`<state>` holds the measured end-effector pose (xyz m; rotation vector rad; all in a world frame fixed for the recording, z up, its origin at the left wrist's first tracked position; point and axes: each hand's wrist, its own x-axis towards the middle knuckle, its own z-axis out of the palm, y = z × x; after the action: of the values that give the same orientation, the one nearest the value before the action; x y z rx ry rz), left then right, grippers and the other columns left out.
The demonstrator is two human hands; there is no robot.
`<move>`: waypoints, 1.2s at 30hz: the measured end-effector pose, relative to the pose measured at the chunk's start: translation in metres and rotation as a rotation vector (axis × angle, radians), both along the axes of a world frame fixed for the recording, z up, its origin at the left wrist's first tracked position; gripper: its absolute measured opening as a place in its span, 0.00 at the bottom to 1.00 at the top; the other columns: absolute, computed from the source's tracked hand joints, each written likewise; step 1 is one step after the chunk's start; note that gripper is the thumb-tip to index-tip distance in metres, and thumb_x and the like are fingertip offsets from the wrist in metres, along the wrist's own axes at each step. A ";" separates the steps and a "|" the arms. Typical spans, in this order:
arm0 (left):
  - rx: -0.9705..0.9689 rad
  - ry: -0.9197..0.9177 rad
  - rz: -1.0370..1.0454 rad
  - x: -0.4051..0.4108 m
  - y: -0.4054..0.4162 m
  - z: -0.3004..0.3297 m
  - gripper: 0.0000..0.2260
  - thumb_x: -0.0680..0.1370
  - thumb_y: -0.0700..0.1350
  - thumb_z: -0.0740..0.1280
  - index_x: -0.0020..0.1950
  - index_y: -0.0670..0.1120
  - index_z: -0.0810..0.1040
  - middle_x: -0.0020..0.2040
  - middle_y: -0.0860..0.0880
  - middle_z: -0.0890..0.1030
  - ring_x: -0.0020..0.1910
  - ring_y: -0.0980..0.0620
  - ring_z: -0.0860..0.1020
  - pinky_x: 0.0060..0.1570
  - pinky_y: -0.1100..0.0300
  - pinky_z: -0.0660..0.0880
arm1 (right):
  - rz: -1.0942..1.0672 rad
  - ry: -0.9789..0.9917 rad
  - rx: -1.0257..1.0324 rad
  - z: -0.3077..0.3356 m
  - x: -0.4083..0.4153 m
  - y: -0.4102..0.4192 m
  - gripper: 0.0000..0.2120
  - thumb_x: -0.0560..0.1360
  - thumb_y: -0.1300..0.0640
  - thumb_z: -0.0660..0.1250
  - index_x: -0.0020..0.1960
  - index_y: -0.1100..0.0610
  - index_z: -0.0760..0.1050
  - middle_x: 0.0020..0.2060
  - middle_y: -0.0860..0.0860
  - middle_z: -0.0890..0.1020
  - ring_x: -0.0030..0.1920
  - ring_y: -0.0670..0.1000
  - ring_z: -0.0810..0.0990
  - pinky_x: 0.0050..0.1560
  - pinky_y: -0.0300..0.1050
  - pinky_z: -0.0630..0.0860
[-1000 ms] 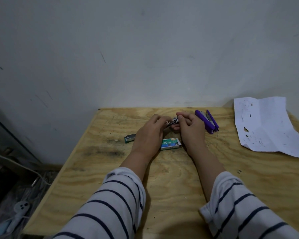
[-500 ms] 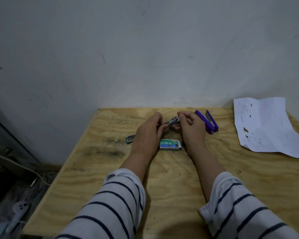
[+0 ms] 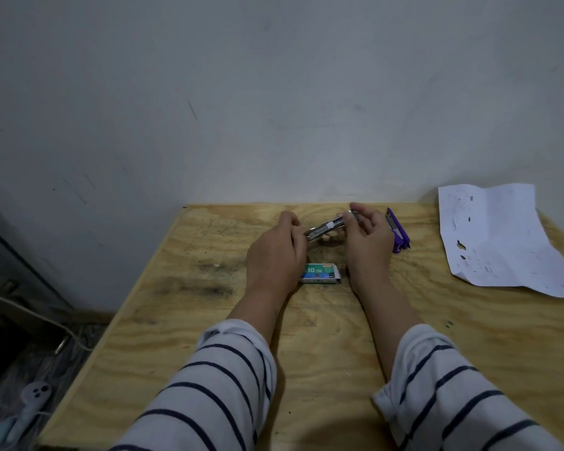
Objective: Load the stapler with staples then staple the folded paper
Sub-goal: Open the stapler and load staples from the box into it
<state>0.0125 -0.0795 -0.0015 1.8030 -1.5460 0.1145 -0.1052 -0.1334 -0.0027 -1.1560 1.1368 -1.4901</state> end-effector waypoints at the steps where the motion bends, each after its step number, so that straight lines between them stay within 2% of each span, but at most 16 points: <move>1: 0.001 0.013 -0.002 0.000 0.000 -0.001 0.08 0.80 0.45 0.55 0.55 0.47 0.72 0.30 0.52 0.72 0.28 0.50 0.72 0.28 0.58 0.66 | -0.019 -0.030 0.007 0.000 -0.001 -0.001 0.07 0.75 0.60 0.67 0.52 0.50 0.76 0.49 0.53 0.84 0.45 0.46 0.83 0.48 0.44 0.81; 3: 0.016 0.022 0.001 0.001 0.002 -0.001 0.10 0.80 0.45 0.55 0.56 0.48 0.73 0.29 0.54 0.71 0.28 0.51 0.71 0.28 0.59 0.63 | -0.016 -0.052 0.009 0.000 -0.002 -0.003 0.07 0.75 0.60 0.67 0.51 0.50 0.76 0.49 0.54 0.84 0.44 0.44 0.82 0.48 0.43 0.80; 6: 0.038 0.012 0.046 0.002 0.000 0.000 0.12 0.80 0.48 0.55 0.57 0.49 0.76 0.34 0.52 0.77 0.32 0.50 0.75 0.29 0.59 0.67 | -0.012 -0.049 0.003 0.000 -0.002 -0.003 0.08 0.75 0.60 0.67 0.53 0.51 0.76 0.49 0.52 0.84 0.44 0.43 0.82 0.46 0.41 0.80; 8: 0.058 0.001 0.075 0.002 -0.001 -0.001 0.14 0.80 0.52 0.56 0.54 0.50 0.79 0.39 0.52 0.81 0.35 0.51 0.76 0.31 0.60 0.70 | -0.026 -0.089 -0.011 0.001 -0.003 -0.003 0.08 0.76 0.61 0.67 0.54 0.53 0.76 0.47 0.52 0.83 0.44 0.43 0.82 0.45 0.37 0.80; 10: 0.087 0.011 0.052 0.003 -0.002 -0.002 0.16 0.80 0.54 0.55 0.50 0.51 0.81 0.40 0.53 0.81 0.36 0.53 0.76 0.31 0.60 0.72 | -0.032 -0.114 -0.022 0.002 -0.004 -0.003 0.08 0.75 0.61 0.67 0.54 0.54 0.76 0.47 0.52 0.83 0.43 0.43 0.82 0.43 0.36 0.79; 13: 0.136 0.002 -0.023 0.006 -0.003 -0.004 0.18 0.81 0.56 0.53 0.48 0.51 0.81 0.40 0.53 0.80 0.37 0.53 0.76 0.33 0.57 0.74 | -0.063 -0.084 -0.049 0.000 -0.005 -0.003 0.07 0.75 0.59 0.68 0.49 0.49 0.75 0.47 0.52 0.83 0.40 0.43 0.82 0.42 0.41 0.80; 15: 0.153 0.000 -0.038 0.008 -0.004 -0.004 0.19 0.81 0.56 0.52 0.48 0.50 0.81 0.41 0.52 0.80 0.38 0.52 0.76 0.34 0.57 0.73 | -0.147 0.058 -0.099 -0.001 -0.003 -0.002 0.07 0.74 0.57 0.68 0.43 0.46 0.73 0.45 0.51 0.82 0.37 0.43 0.81 0.42 0.44 0.81; 18: 0.154 -0.006 0.016 0.006 -0.004 -0.004 0.19 0.81 0.55 0.53 0.47 0.50 0.81 0.40 0.52 0.80 0.37 0.52 0.75 0.31 0.58 0.70 | -0.245 0.354 -0.208 -0.001 0.001 0.000 0.03 0.74 0.58 0.68 0.44 0.51 0.76 0.49 0.52 0.78 0.40 0.43 0.76 0.40 0.35 0.76; 20: 0.132 -0.029 0.095 0.005 -0.005 -0.004 0.19 0.80 0.56 0.54 0.44 0.49 0.81 0.39 0.52 0.80 0.36 0.51 0.76 0.31 0.59 0.71 | -0.246 0.521 -0.204 -0.002 0.003 -0.001 0.03 0.74 0.58 0.68 0.46 0.55 0.80 0.51 0.52 0.75 0.45 0.45 0.73 0.40 0.31 0.68; 23: 0.115 -0.051 0.160 0.005 -0.006 -0.005 0.19 0.79 0.57 0.54 0.44 0.50 0.82 0.39 0.52 0.79 0.37 0.51 0.77 0.34 0.57 0.75 | -0.199 0.717 -0.194 -0.006 0.006 -0.003 0.06 0.74 0.57 0.68 0.48 0.57 0.81 0.51 0.53 0.79 0.52 0.51 0.75 0.46 0.37 0.66; 28: 0.093 -0.051 0.152 0.005 -0.006 -0.006 0.20 0.79 0.57 0.54 0.46 0.49 0.82 0.40 0.52 0.80 0.38 0.50 0.77 0.35 0.55 0.76 | -0.219 0.813 -0.246 -0.006 0.008 0.001 0.08 0.75 0.55 0.66 0.52 0.55 0.81 0.51 0.52 0.81 0.53 0.54 0.75 0.51 0.51 0.74; 33: 0.089 -0.059 0.126 0.005 -0.006 -0.007 0.22 0.78 0.60 0.54 0.47 0.50 0.83 0.43 0.52 0.81 0.40 0.49 0.78 0.36 0.56 0.76 | -0.228 1.003 -0.217 -0.005 0.010 0.004 0.12 0.76 0.50 0.65 0.53 0.55 0.82 0.51 0.51 0.80 0.54 0.53 0.73 0.52 0.52 0.71; 36: 0.077 -0.053 0.102 0.006 -0.005 -0.007 0.22 0.79 0.61 0.53 0.48 0.50 0.83 0.44 0.52 0.81 0.41 0.50 0.78 0.37 0.56 0.76 | -0.157 0.973 -0.239 -0.004 0.011 0.005 0.11 0.75 0.50 0.66 0.51 0.54 0.82 0.50 0.51 0.79 0.54 0.53 0.72 0.53 0.52 0.71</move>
<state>0.0181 -0.0844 -0.0082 1.9541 -1.5134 0.1542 -0.0946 -0.1288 -0.0070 -2.1132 1.7313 -1.1823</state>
